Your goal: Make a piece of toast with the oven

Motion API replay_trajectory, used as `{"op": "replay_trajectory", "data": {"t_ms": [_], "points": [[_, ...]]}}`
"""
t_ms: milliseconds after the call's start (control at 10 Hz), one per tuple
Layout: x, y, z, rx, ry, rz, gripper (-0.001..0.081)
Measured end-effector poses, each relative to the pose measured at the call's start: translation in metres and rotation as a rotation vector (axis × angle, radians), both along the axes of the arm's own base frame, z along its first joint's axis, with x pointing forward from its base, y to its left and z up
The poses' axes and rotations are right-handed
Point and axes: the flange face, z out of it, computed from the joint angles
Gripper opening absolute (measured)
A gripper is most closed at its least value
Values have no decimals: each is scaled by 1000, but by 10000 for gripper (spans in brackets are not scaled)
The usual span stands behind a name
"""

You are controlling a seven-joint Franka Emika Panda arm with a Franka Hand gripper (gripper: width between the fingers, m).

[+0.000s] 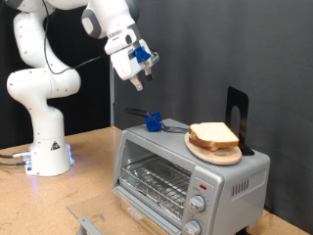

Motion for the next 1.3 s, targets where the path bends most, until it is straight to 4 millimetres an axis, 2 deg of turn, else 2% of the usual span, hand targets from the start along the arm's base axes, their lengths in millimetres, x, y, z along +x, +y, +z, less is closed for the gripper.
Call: {"op": "replay_trajectory", "data": {"t_ms": [800, 1300], "points": [[11, 18, -75, -80, -11, 100, 808], [14, 30, -95, -62, -10, 130, 808]]}}
